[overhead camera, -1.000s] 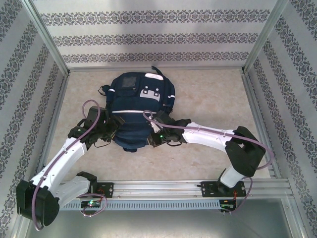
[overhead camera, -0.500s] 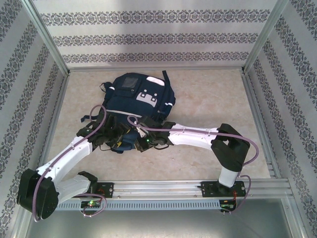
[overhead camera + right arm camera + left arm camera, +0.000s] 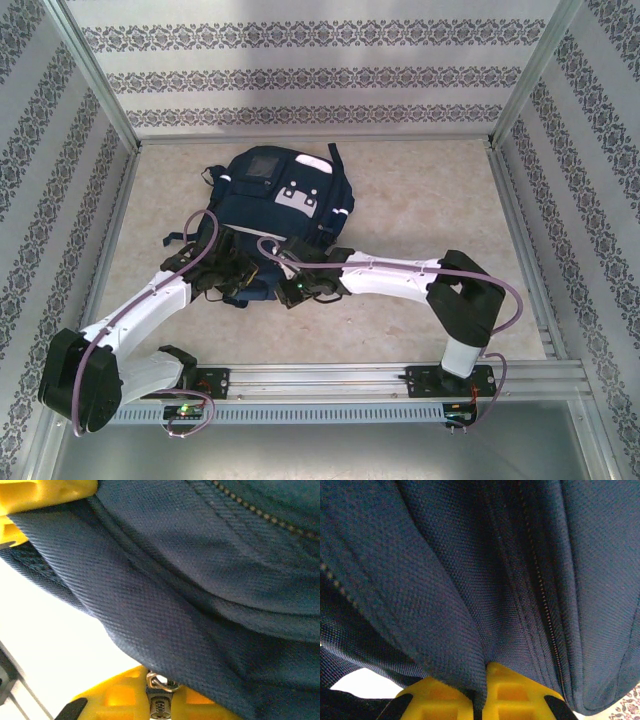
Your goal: Pack books, pencil case, and school supplies into a backpack
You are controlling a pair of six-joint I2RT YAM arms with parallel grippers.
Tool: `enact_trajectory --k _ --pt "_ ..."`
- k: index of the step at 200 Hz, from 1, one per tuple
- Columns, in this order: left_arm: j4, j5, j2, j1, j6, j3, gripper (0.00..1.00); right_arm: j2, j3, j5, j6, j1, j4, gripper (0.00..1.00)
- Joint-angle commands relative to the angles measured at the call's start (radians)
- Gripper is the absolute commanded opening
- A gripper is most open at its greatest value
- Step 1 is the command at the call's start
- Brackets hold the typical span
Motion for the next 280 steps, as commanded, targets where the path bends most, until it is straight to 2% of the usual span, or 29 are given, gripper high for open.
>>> enact_trajectory --k 1,53,93,159,219,237,257,280 --pt "-0.003 -0.056 -0.006 -0.006 0.02 0.026 0.04 -0.048 -0.05 0.06 -0.029 -0.025 -0.021 0.0" --pt "-0.037 -0.053 -0.034 0.009 0.031 0.056 0.04 -0.09 -0.143 0.105 -0.077 -0.082 0.027 0.0" --pt "-0.05 -0.052 -0.061 0.014 0.033 0.05 0.03 -0.116 -0.214 0.066 -0.07 -0.17 0.105 0.0" --pt "-0.052 -0.036 -0.083 0.016 0.041 0.038 0.03 -0.132 -0.228 0.062 -0.069 -0.308 0.138 0.0" --pt "-0.044 -0.021 -0.075 0.018 0.049 0.042 0.02 -0.085 -0.211 0.036 -0.045 -0.435 0.199 0.01" --pt "-0.022 -0.006 -0.065 0.018 0.048 0.035 0.02 -0.068 -0.208 0.019 -0.04 -0.449 0.211 0.04" --pt "-0.002 0.011 -0.046 0.017 0.053 0.033 0.01 -0.05 -0.196 0.059 -0.038 -0.452 0.195 0.09" --pt "0.045 0.049 -0.004 0.01 0.075 0.047 0.01 -0.066 -0.202 0.035 -0.04 -0.45 0.203 0.26"
